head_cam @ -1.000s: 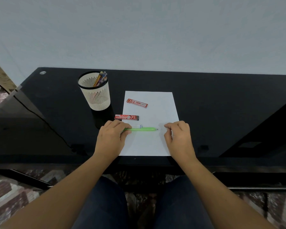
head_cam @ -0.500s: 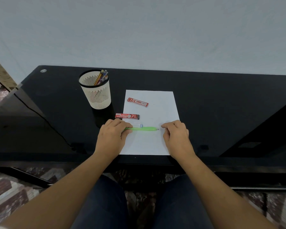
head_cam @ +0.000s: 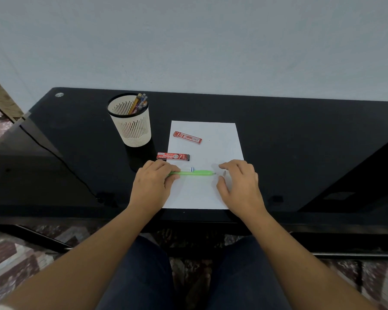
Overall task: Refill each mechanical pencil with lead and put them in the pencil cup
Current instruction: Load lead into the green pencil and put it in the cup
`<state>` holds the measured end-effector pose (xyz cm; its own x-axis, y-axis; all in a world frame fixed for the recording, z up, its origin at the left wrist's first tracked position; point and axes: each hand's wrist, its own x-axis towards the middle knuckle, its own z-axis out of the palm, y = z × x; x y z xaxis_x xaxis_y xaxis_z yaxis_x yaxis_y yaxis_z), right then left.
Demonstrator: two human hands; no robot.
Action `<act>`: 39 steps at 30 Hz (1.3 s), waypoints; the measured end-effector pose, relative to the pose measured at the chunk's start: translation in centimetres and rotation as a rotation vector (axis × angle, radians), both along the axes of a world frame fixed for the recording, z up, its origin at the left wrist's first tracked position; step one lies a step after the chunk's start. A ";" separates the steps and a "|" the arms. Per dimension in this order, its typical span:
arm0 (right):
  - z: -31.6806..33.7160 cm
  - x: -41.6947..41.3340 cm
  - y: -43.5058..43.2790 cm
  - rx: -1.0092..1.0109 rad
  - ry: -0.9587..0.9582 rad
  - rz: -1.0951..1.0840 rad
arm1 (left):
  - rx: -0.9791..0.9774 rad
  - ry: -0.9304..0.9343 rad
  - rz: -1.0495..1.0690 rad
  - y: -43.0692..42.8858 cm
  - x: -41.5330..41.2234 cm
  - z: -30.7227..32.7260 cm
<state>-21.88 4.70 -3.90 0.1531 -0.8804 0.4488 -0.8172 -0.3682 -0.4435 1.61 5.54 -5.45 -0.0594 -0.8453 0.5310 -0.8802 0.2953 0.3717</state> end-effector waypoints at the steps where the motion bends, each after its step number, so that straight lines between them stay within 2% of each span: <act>1: 0.0 0.0 0.1 -0.032 0.006 0.009 | -0.002 0.001 -0.002 0.0 0.0 0.0; 12: -0.2 -0.1 0.1 -0.072 -0.005 0.086 | -0.033 -0.006 -0.037 0.0 0.0 0.1; 17: 0.0 0.0 0.2 -0.015 -0.080 -0.004 | -0.049 -0.012 0.012 0.1 0.0 0.1; 22: -0.4 -0.3 0.1 0.023 0.008 -0.024 | -0.047 -0.024 0.014 0.3 -0.1 0.3; 29: -0.5 -0.3 0.0 0.047 0.020 -0.029 | -0.012 -0.026 0.005 0.3 -0.1 0.3; 34: 0.1 -0.2 0.4 -0.016 0.007 0.029 | 0.045 -0.043 -0.040 0.3 -0.1 0.6; 39: 0.1 -0.4 0.2 0.009 0.078 0.121 | 0.074 -0.038 -0.115 0.6 -0.1 0.9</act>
